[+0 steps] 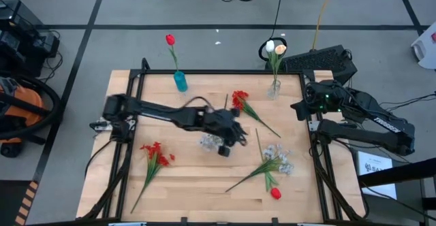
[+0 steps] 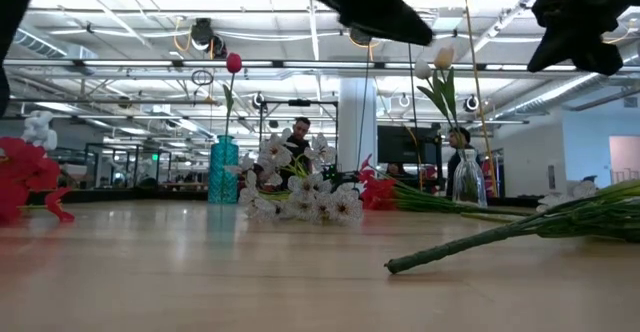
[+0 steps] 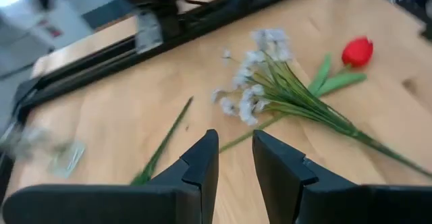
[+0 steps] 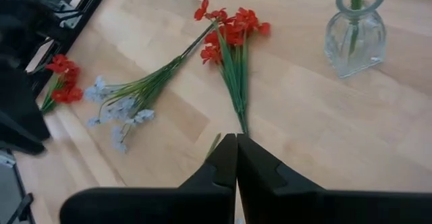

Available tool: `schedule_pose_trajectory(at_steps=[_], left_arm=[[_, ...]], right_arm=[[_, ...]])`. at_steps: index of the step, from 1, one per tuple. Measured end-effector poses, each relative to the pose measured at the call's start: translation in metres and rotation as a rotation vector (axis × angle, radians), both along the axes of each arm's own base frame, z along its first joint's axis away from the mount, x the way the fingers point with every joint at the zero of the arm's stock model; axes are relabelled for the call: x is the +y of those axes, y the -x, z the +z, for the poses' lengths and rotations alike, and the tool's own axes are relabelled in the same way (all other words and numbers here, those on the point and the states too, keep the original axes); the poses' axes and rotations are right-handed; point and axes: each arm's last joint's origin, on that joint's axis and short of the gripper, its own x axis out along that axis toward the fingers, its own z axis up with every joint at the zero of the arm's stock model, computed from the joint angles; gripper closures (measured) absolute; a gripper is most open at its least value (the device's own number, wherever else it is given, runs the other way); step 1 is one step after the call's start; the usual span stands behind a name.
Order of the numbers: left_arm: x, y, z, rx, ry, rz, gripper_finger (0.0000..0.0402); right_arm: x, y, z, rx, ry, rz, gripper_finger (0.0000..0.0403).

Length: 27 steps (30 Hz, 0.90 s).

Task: Sort flowers into vase by color
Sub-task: Put the top orange flowers into the blue vase

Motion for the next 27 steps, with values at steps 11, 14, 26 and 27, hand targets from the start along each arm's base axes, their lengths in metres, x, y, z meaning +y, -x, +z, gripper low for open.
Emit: schedule_pose_trajectory(at_steps=[11,14,26,27], left_arm=[[-0.002,-0.076,-0.047,0.076,-0.202,-0.234,0.0302],[-0.002,-0.084,-0.067,0.107,-0.193,-0.247,0.0302],[0.009,-0.091,-0.123,0.225,-0.142,-0.243,0.0302],[0.009,-0.091,-0.121,0.225,-0.139,-0.209,0.0302]], right_arm=[[0.004,-0.002,0.0,0.002,0.005,0.061,0.0403],[0.005,-0.002,0.0,0.001,0.004,0.072,0.0403],[0.007,-0.003,0.0,-0.011,-0.029,0.067,0.0403],[0.007,-0.003,0.0,-0.015,-0.044,0.073,0.0403]])
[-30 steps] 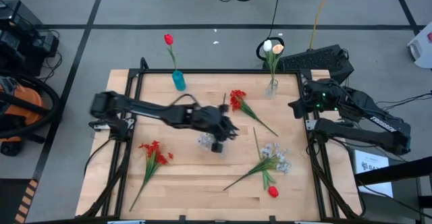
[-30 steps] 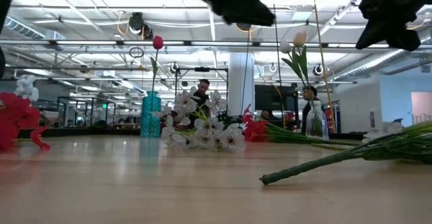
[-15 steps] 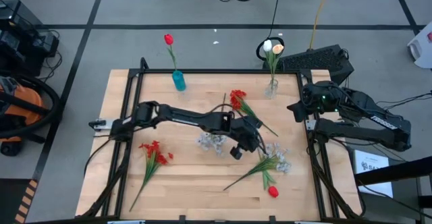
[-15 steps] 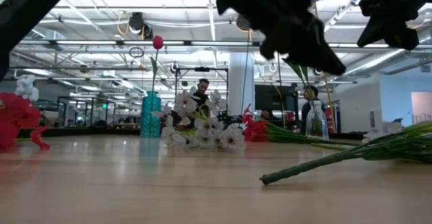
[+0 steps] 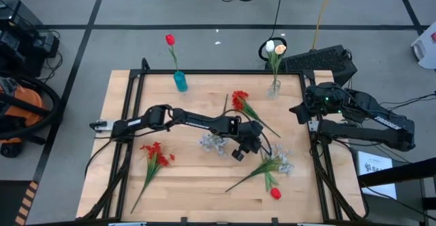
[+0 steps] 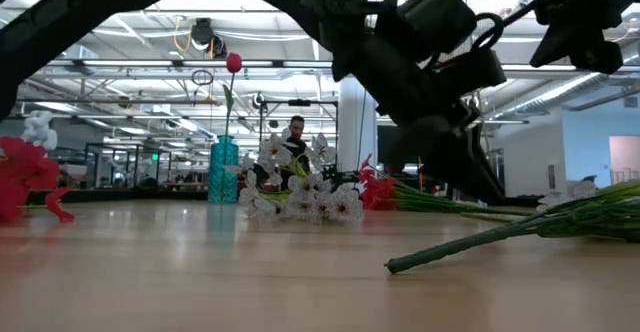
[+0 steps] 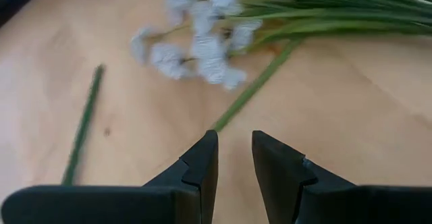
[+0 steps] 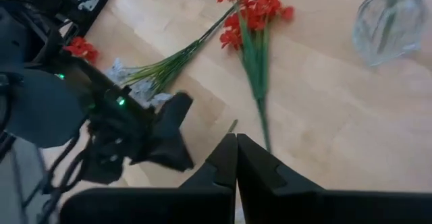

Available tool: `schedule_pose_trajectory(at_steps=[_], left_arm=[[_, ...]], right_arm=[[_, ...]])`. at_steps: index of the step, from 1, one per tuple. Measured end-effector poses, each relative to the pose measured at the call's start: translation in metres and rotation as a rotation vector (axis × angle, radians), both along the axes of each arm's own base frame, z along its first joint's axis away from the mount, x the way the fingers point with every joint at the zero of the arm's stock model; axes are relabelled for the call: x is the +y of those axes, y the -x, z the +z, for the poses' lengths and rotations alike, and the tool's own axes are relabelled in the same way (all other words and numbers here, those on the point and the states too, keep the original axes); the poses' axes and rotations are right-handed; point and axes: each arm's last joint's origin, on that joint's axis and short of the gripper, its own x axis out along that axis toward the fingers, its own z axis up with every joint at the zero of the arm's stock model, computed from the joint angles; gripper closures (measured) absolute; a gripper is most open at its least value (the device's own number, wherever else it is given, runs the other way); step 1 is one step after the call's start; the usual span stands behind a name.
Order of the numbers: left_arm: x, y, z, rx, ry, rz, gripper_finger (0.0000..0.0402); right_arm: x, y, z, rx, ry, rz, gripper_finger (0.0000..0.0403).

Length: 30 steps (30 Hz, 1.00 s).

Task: Sort flowers into vase by color
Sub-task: Put the top orange flowers into the blue vase

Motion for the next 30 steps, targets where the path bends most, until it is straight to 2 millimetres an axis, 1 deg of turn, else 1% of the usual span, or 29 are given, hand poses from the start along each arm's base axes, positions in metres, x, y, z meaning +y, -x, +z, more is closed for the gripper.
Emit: schedule_pose_trajectory(at_steps=[2,7,9,12,15,18,22,27,30], left_arm=[[0.0,0.002,0.01,0.001,0.018,0.057,0.0302],[0.001,0.013,0.054,-0.03,0.086,0.101,0.0302],[0.004,0.02,0.07,-0.038,0.101,0.104,0.0302],[0.017,0.031,0.082,-0.019,0.151,0.15,0.0302],[0.033,0.047,0.084,0.037,0.185,0.227,0.0302],[0.04,0.07,0.083,0.08,0.215,0.286,0.0302],[0.039,0.105,0.089,0.05,0.238,0.352,0.0302],[0.034,0.155,0.091,-0.019,0.268,0.501,0.0302],[0.025,0.184,0.095,-0.066,0.33,0.592,0.0302]], right_arm=[[0.001,-0.001,0.0,-0.002,-0.014,0.011,0.0403],[0.003,-0.01,-0.002,0.024,-0.008,0.008,0.0403],[0.003,-0.02,-0.002,0.03,0.003,0.023,0.0403],[0.005,-0.042,-0.003,0.017,0.004,0.074,0.0403],[0.01,-0.066,-0.007,0.015,0.011,0.132,0.0403],[0.016,-0.083,-0.015,0.049,0.019,0.155,0.0403],[0.022,-0.093,-0.025,0.122,0.006,0.14,0.0403],[0.023,-0.107,-0.037,0.187,-0.015,0.126,0.0403],[0.023,-0.121,-0.047,0.218,-0.011,0.139,0.0403]])
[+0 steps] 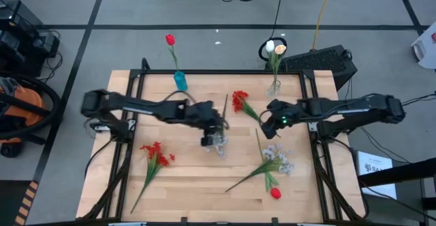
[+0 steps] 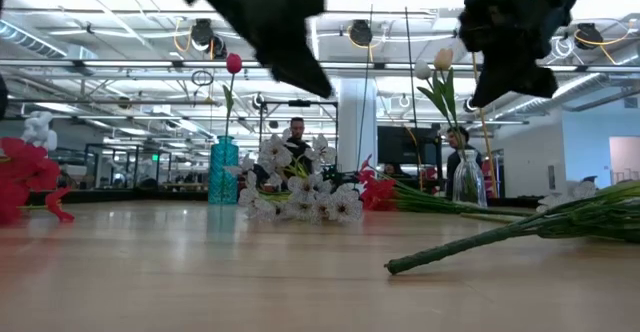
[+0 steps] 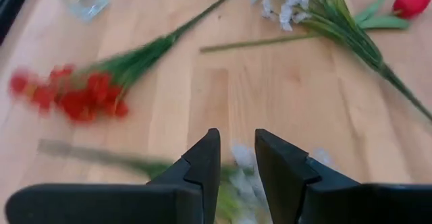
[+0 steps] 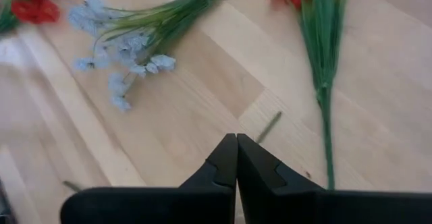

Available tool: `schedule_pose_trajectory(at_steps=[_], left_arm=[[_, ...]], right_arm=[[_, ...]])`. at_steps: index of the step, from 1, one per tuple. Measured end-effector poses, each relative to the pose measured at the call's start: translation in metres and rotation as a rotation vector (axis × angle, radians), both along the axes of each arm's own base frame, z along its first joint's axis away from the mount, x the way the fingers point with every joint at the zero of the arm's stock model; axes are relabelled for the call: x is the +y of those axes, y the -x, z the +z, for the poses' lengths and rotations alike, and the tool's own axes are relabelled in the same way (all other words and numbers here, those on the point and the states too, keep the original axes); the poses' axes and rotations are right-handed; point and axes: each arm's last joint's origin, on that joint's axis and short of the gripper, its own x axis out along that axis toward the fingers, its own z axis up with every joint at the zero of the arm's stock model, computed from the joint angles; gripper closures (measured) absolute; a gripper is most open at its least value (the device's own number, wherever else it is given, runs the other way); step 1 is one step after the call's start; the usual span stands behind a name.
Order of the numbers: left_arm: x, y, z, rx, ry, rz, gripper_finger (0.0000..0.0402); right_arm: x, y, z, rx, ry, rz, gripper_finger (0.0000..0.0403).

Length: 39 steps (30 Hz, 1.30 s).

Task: Sort flowers into vase by color
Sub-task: Put the top orange flowers into the blue vase

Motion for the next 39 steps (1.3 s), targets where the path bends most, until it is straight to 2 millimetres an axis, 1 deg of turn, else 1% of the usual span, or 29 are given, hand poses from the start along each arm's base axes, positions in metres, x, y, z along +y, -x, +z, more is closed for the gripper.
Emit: schedule_pose_trajectory(at_steps=[3,7,10,12,14,16,18,21,25,29,32,35,37,39], left_arm=[[-0.013,0.024,0.007,-0.064,0.013,0.076,0.0302],[-0.036,0.05,0.022,-0.146,-0.017,0.125,0.0302],[-0.052,0.065,0.032,-0.193,-0.023,0.151,0.0302],[-0.062,0.074,0.037,-0.211,-0.045,0.155,0.0302],[-0.071,0.078,0.043,-0.258,-0.057,0.16,0.0302],[-0.078,0.083,0.044,-0.262,-0.069,0.176,0.0302],[-0.084,0.085,0.045,-0.282,-0.058,0.197,0.0302],[-0.091,0.089,0.044,-0.28,-0.052,0.204,0.0302],[-0.097,0.091,0.045,-0.297,-0.029,0.229,0.0302],[-0.099,0.092,0.046,-0.316,-0.031,0.264,0.0302],[-0.099,0.092,0.046,-0.322,-0.017,0.271,0.0302],[-0.099,0.091,0.047,-0.335,-0.01,0.275,0.0302],[-0.1,0.09,0.049,-0.355,0.003,0.277,0.0302],[-0.1,0.089,0.052,-0.38,0.019,0.28,0.0302]], right_arm=[[-0.001,-0.014,-0.013,0.042,0.015,0.021,0.0403],[-0.012,-0.027,-0.03,0.113,0.034,0.024,0.0403],[-0.022,-0.035,-0.036,0.154,0.087,0.084,0.0402],[-0.03,-0.044,-0.033,0.153,0.13,0.116,0.0397],[-0.041,-0.053,-0.032,0.168,0.164,0.131,0.0385],[-0.053,-0.062,-0.032,0.188,0.197,0.124,0.0369],[-0.065,-0.069,-0.037,0.227,0.202,0.118,0.0349],[-0.077,-0.077,-0.049,0.301,0.193,0.131,0.0315],[-0.081,-0.081,-0.069,0.402,0.152,0.167,0.0271],[-0.08,-0.083,-0.089,0.485,0.1,0.251,0.0241],[-0.08,-0.08,-0.105,0.584,0.063,0.267,0.0229],[-0.08,-0.081,-0.117,0.647,0.038,0.274,0.0225],[-0.08,-0.082,-0.123,0.664,0.029,0.281,0.0231],[-0.08,-0.084,-0.126,0.655,0.026,0.286,0.025]])
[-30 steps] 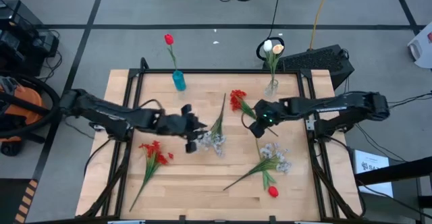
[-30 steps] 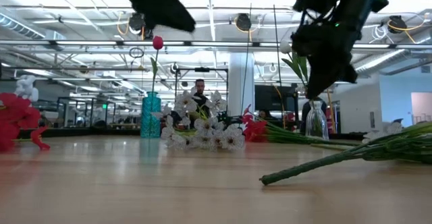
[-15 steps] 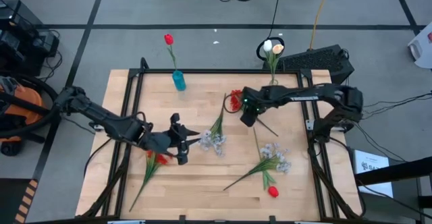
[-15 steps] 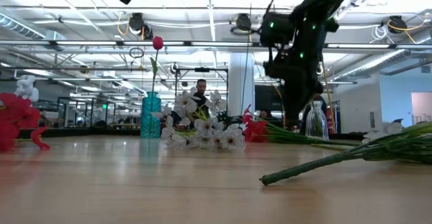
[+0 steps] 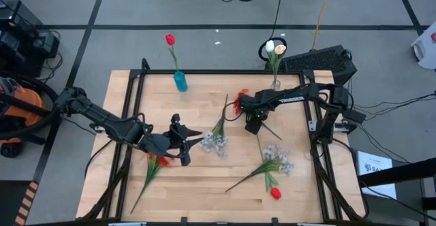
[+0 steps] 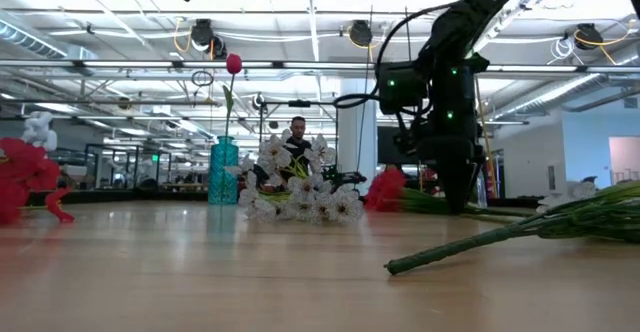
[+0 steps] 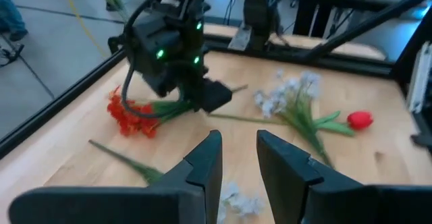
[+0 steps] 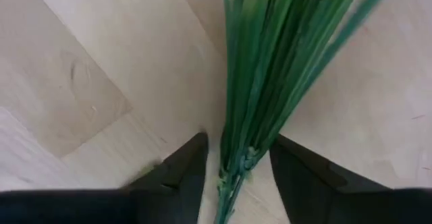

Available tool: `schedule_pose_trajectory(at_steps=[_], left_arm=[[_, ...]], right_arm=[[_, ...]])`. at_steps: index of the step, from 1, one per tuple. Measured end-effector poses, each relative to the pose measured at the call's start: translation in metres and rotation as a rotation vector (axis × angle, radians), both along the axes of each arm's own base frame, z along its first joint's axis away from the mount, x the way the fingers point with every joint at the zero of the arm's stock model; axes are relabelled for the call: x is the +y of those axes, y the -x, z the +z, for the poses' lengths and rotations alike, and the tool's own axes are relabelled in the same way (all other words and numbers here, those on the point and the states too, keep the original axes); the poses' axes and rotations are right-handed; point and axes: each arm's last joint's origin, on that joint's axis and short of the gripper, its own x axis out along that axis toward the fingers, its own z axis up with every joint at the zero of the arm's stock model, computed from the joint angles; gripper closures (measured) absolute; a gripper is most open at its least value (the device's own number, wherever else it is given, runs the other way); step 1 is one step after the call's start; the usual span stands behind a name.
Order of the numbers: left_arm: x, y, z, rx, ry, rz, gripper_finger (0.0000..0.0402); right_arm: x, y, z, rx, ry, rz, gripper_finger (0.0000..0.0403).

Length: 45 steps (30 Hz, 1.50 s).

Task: Sort flowers into vase by color
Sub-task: Put the top orange flowers into the blue vase

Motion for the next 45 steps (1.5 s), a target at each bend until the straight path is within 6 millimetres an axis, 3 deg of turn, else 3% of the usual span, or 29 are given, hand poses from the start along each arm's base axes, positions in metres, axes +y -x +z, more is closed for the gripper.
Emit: schedule_pose_trajectory(at_steps=[6,9,15,20,26,30,37,45], left_arm=[[-0.001,-0.002,0.005,-0.053,0.022,0.012,0.0302],[0.001,-0.003,0.005,-0.072,0.047,0.037,0.0302],[0.007,-0.009,0.011,-0.162,0.111,0.095,0.0302],[0.014,-0.025,0.008,-0.221,0.133,0.135,0.0302],[0.021,-0.058,-0.002,-0.336,0.155,0.059,0.0302],[0.025,-0.079,-0.001,-0.467,0.095,0.0,0.0302],[0.029,-0.11,0.006,-0.488,0.05,-0.138,0.0302],[0.03,-0.118,0.001,-0.447,0.044,-0.145,0.0302]], right_arm=[[0.007,-0.001,0.009,-0.046,0.02,0.041,0.0379],[0.011,0.004,0.027,-0.086,0.078,0.044,0.0386],[0.034,0.024,0.114,-0.442,0.192,0.039,0.0397],[0.057,0.051,0.191,-0.93,0.247,0.076,0.0397],[0.078,0.067,0.241,-1.337,0.274,0.153,0.0399],[0.091,0.061,0.244,-1.387,0.256,0.219,0.0399],[0.107,0.042,0.239,-1.433,0.227,0.279,0.0399],[0.115,0.031,0.233,-1.435,0.229,0.324,0.0398]])
